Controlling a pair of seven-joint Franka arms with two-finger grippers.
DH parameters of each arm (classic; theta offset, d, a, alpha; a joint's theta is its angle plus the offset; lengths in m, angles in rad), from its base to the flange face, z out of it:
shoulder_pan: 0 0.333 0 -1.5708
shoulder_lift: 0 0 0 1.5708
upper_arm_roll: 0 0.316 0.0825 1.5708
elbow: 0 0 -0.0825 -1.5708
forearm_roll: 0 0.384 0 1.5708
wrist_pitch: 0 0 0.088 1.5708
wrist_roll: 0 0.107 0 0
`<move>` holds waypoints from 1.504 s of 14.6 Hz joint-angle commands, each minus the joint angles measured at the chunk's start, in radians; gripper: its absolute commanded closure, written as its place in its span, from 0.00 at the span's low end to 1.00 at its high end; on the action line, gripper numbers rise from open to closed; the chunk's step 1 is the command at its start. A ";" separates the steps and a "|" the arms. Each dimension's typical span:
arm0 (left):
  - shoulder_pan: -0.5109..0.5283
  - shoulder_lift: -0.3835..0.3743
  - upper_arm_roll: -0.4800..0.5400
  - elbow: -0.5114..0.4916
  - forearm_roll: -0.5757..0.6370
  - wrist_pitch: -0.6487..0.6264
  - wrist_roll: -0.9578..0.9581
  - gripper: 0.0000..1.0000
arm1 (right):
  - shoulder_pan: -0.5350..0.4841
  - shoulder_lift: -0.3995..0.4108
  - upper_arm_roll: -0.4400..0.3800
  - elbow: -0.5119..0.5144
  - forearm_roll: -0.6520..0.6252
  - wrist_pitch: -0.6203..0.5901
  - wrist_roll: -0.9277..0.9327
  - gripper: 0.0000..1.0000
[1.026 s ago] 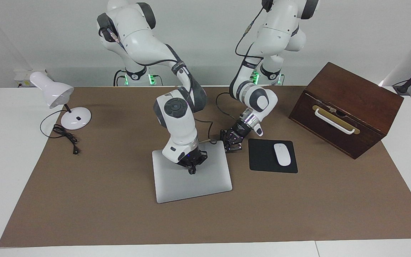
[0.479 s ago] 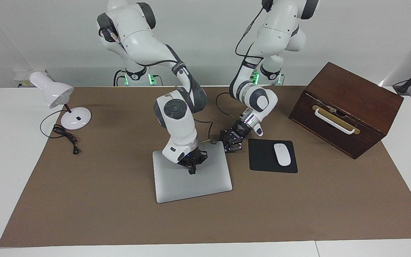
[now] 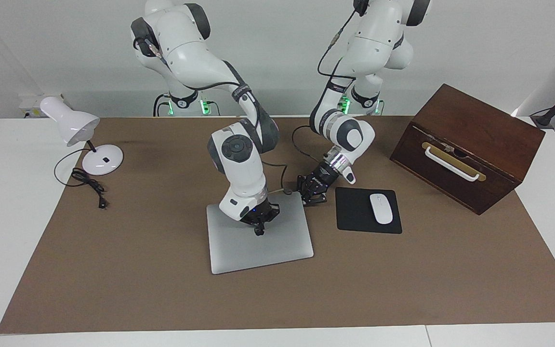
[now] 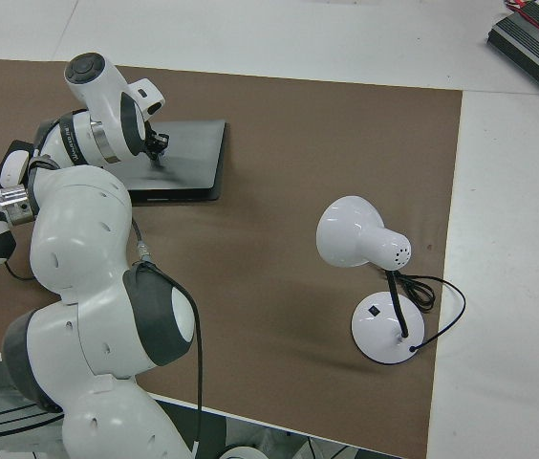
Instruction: Close laptop with both arms
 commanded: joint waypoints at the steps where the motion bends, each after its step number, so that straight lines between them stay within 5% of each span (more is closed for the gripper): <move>1: -0.010 0.044 0.004 0.001 -0.017 0.014 0.029 1.00 | -0.006 -0.024 0.004 -0.012 0.022 -0.008 0.020 1.00; 22: 0.045 -0.011 0.007 -0.069 -0.002 -0.021 0.054 1.00 | -0.027 -0.181 -0.008 -0.004 -0.090 -0.015 0.000 1.00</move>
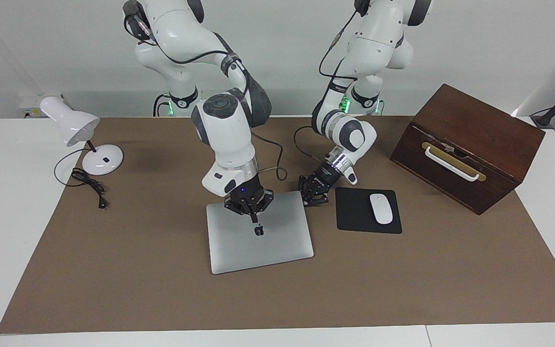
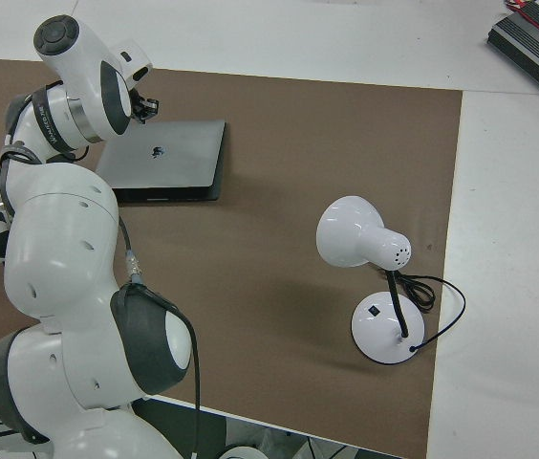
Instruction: Close laptop with both arms
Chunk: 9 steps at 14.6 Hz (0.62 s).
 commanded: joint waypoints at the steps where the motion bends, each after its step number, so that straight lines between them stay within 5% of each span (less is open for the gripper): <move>1: 0.028 -0.015 0.005 -0.059 -0.002 0.005 0.036 1.00 | -0.013 -0.038 0.007 -0.013 -0.041 -0.018 -0.010 1.00; 9: 0.051 -0.084 0.005 -0.088 0.005 0.030 0.035 1.00 | -0.073 -0.123 0.007 -0.013 -0.085 -0.096 -0.116 1.00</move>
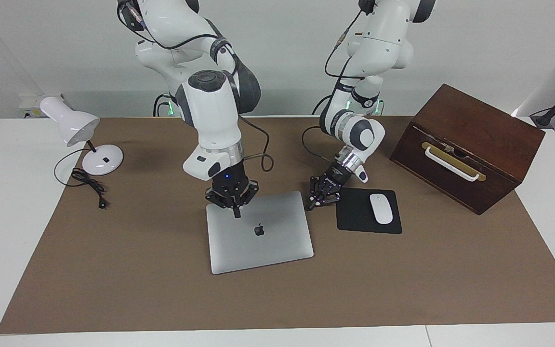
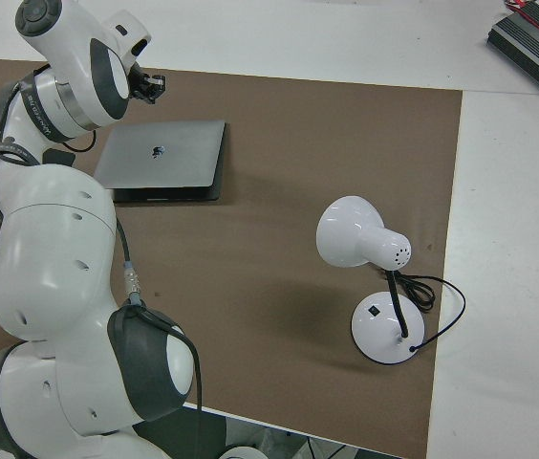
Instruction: Close laptop with both arms
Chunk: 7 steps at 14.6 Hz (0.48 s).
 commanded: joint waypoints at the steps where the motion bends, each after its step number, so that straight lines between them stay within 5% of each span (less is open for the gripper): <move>1: 0.004 -0.059 -0.003 -0.028 0.004 0.035 0.007 1.00 | -0.036 -0.048 0.011 -0.013 -0.015 -0.045 -0.060 1.00; 7: 0.004 -0.122 0.000 -0.013 0.005 0.127 -0.002 1.00 | -0.075 -0.103 0.011 -0.012 -0.012 -0.147 -0.124 1.00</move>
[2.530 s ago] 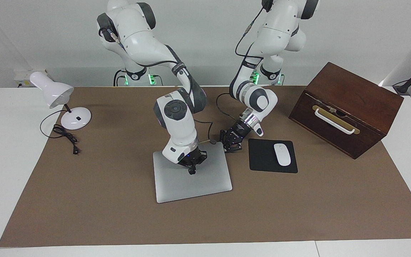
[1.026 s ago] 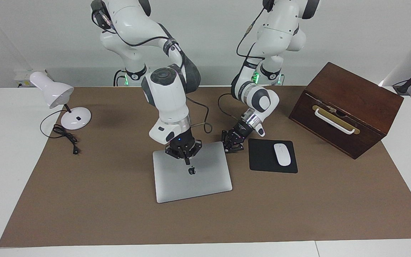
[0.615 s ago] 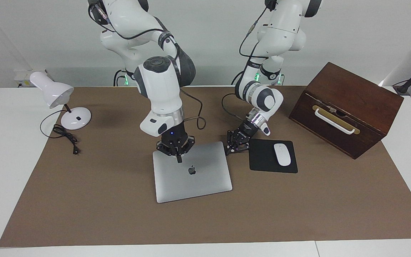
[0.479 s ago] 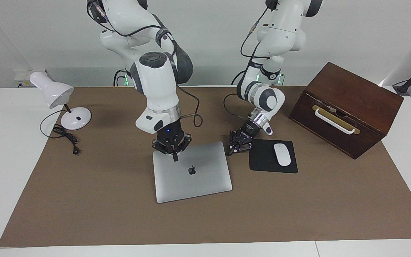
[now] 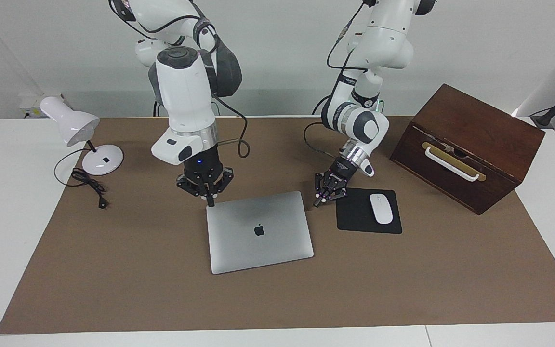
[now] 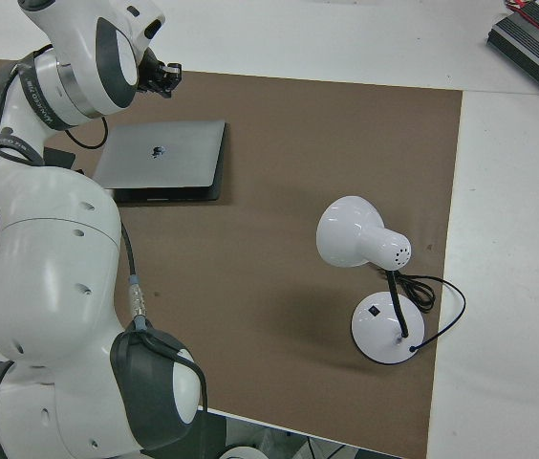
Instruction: Close laptop with both arms
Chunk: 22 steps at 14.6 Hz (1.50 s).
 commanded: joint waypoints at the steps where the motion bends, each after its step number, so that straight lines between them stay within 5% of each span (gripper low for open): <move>1: 0.003 -0.051 0.001 -0.002 0.007 0.057 -0.002 1.00 | -0.028 -0.044 0.013 -0.014 -0.011 -0.048 -0.035 1.00; 8: 0.089 -0.056 0.000 0.152 0.204 0.144 -0.004 1.00 | -0.060 -0.119 0.013 -0.014 0.004 -0.189 -0.078 1.00; 22: 0.247 0.090 0.004 0.468 1.132 0.126 -0.011 1.00 | -0.180 -0.222 0.013 -0.005 0.080 -0.340 -0.216 1.00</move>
